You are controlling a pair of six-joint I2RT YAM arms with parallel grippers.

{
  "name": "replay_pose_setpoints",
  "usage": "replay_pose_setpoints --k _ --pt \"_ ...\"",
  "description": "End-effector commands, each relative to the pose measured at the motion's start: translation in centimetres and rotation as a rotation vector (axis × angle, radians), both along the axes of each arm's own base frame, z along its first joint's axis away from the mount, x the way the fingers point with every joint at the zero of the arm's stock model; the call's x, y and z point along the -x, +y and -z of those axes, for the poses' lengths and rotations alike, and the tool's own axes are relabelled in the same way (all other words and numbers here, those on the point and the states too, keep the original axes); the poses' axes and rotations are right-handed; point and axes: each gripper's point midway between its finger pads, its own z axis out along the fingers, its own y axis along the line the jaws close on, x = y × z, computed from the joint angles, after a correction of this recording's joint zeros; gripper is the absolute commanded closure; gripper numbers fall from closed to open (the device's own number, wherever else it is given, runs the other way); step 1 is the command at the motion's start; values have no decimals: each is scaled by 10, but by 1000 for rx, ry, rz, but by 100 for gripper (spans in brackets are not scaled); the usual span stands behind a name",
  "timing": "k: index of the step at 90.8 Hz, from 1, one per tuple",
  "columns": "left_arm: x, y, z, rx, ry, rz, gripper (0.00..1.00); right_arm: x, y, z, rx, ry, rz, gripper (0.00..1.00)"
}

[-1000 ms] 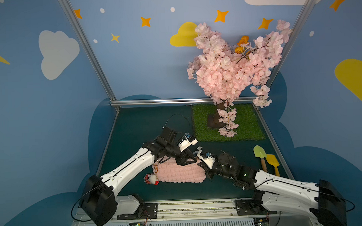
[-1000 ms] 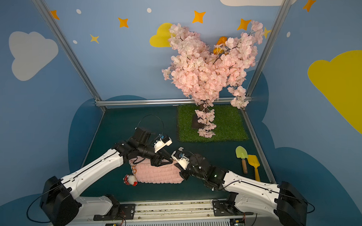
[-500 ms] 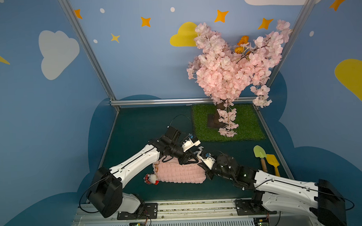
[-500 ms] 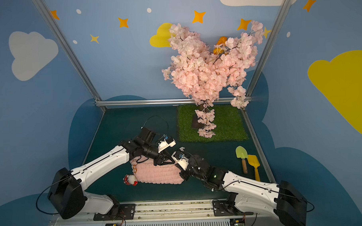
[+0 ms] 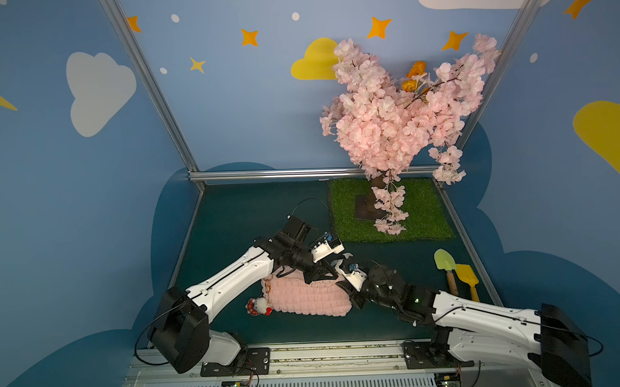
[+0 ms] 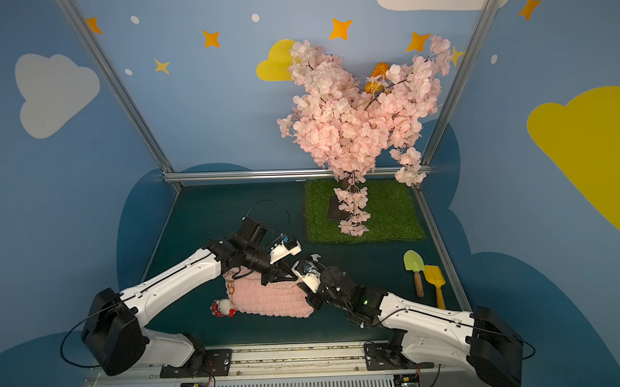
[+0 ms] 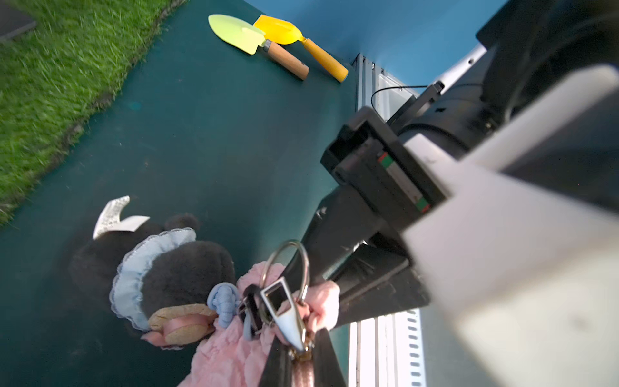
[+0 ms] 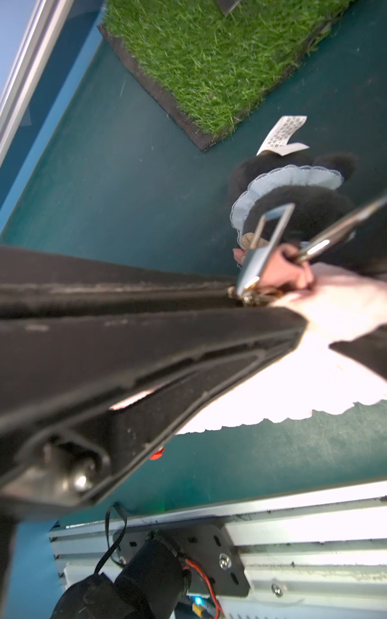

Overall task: Remove the decoration from the bag
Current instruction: Pick up the bag from the center of the board.

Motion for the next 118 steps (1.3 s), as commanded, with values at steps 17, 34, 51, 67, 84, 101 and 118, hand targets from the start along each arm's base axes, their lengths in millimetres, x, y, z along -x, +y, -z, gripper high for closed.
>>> replay_pose_setpoints --k 17,34,51,67,84,101,118 --pt "0 16 -30 9 -407 106 98 -3 -22 -13 31 32 67 55" --pt "-9 34 -15 -147 -650 170 98 -11 -59 -34 -40 81 181 54" --pt "-11 40 -16 -199 -806 201 97 -24 -83 -59 -132 132 248 50" --pt "-1 49 -8 -279 -927 269 97 -38 -76 -71 -154 227 201 50" --pt "10 67 3 -337 -920 313 98 -33 -57 -54 -51 218 26 50" --pt "10 72 2 -336 -935 272 98 -39 -34 -34 -88 129 -75 49" --pt "9 77 -2 -366 -956 282 97 -39 -6 -13 -42 44 -129 48"
